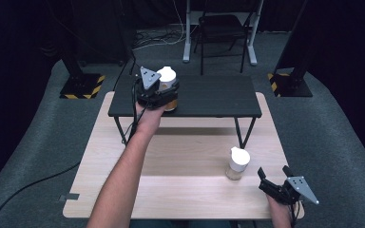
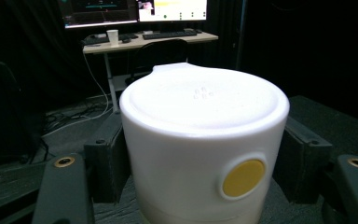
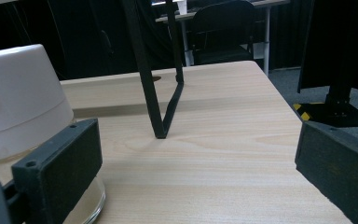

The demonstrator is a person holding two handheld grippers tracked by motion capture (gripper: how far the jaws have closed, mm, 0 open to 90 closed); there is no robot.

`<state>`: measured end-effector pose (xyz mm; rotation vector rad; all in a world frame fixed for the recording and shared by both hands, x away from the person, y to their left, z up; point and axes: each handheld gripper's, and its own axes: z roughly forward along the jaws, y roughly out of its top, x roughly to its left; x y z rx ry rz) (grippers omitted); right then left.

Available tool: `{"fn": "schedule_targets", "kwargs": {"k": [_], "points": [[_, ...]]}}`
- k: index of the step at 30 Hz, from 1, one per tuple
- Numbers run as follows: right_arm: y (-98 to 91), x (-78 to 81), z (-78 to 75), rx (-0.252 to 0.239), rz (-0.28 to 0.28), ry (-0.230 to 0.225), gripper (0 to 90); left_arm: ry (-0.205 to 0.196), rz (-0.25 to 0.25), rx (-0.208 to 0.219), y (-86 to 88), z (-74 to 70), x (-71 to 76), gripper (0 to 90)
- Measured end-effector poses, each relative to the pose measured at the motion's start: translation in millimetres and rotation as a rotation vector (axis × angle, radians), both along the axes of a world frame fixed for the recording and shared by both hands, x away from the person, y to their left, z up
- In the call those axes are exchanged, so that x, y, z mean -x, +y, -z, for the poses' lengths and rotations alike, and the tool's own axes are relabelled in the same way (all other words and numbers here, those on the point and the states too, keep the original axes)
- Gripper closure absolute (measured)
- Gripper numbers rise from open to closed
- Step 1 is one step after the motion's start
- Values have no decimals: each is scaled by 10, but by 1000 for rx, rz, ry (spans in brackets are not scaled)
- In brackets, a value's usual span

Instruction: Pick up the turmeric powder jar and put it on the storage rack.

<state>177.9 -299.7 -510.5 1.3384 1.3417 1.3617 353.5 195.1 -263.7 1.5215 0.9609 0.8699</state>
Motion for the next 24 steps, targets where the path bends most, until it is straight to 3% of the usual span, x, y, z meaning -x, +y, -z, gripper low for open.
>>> {"fn": "schedule_targets", "kwargs": {"k": [14, 18, 20, 24], "points": [[-21, -7, -8, 1, -17, 7, 0, -2, -14, -6, -23, 25, 4, 259], [-35, -9, -5, -4, -22, 7, 0, 30, -37, 7, -44, 19, -12, 89], [-41, -11, -7, -5, -25, 8, 0, 28, -34, 19, -35, 35, 2, 19], [-53, -6, -10, -9, -28, 11, 0, 23, -24, 27, -12, 34, 49, 0]]}}
